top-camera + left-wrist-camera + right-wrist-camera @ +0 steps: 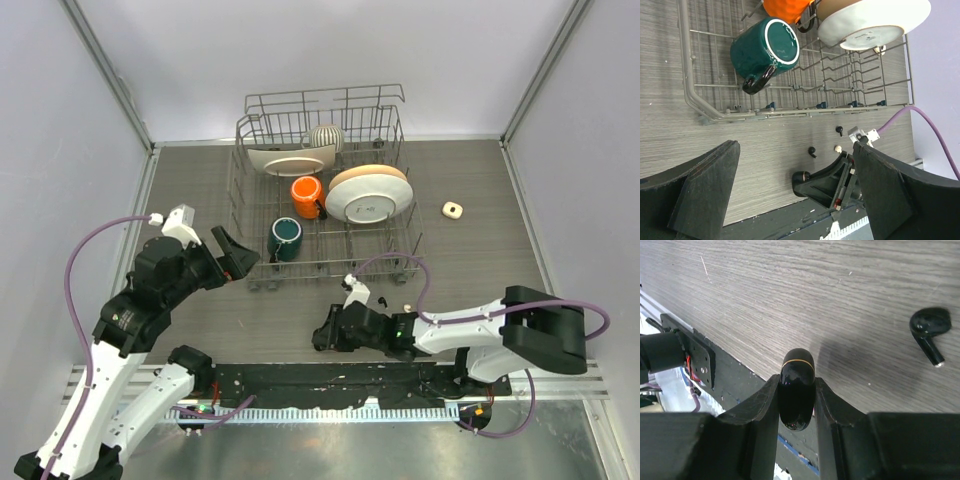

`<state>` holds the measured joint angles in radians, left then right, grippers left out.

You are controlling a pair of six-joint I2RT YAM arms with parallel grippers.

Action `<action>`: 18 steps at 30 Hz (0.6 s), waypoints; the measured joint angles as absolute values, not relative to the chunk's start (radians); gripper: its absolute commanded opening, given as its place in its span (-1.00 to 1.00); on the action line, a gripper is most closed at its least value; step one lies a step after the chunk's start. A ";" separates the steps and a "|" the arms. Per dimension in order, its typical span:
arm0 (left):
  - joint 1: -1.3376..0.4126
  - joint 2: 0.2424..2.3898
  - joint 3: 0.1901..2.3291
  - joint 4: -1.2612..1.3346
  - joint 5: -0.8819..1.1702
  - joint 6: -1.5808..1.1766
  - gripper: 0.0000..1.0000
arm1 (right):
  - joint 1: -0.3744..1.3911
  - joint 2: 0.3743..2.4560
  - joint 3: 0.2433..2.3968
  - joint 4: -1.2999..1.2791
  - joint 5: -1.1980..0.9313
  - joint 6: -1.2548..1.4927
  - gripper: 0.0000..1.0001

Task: Insert the wireless bluetooth earbuds into the charging case
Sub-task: Place the charging case at the center of the board.

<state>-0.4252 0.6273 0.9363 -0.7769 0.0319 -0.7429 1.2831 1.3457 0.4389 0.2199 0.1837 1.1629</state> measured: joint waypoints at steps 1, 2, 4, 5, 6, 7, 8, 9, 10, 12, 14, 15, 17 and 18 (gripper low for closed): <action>-0.426 0.626 0.936 -0.777 0.033 -0.743 1.00 | 1.284 1.364 0.451 0.217 0.188 1.164 -0.80; -0.426 0.625 0.936 -0.777 0.035 -0.743 1.00 | 1.284 1.383 0.464 0.216 0.192 1.166 -0.78; -0.425 0.622 0.936 -0.778 0.036 -0.743 1.00 | 1.284 1.412 0.487 0.213 0.201 1.168 -0.75; -0.425 0.621 0.936 -0.778 0.037 -0.743 0.99 | 1.284 1.419 0.492 0.213 0.202 1.169 -0.70; -0.425 0.621 0.936 -0.778 0.038 -0.743 0.99 | 1.284 1.424 0.496 0.211 0.205 1.170 -0.68; -0.425 0.622 0.936 -0.778 0.038 -0.743 1.00 | 1.284 1.426 0.499 0.209 0.207 1.170 -0.66; -0.426 0.622 0.936 -0.779 0.038 -0.743 0.99 | 1.284 1.428 0.501 0.207 0.209 1.171 -0.54; -0.425 0.622 0.936 -0.779 0.038 -0.743 0.99 | 1.284 1.428 0.503 0.201 0.211 1.173 -0.51; -0.425 0.622 0.936 -0.779 0.038 -0.743 1.00 | 1.284 1.428 0.504 0.196 0.213 1.174 -0.49; -0.426 0.622 0.936 -0.779 0.039 -0.742 1.00 | 1.284 1.435 0.513 0.181 0.217 1.177 -0.32; -0.425 0.622 0.936 -0.779 0.039 -0.742 0.99 | 1.284 1.445 0.521 0.173 0.219 1.179 -0.15; -0.425 0.622 0.936 -0.779 0.039 -0.742 0.99 | 1.284 1.447 0.524 0.163 0.220 1.180 -0.08; -0.426 0.622 0.936 -0.779 0.039 -0.741 1.00 | 1.284 1.448 0.528 0.146 0.223 1.182 0.06; -0.426 0.622 0.936 -0.780 0.039 -0.739 0.99 | 1.284 1.448 0.532 0.141 0.223 1.187 0.08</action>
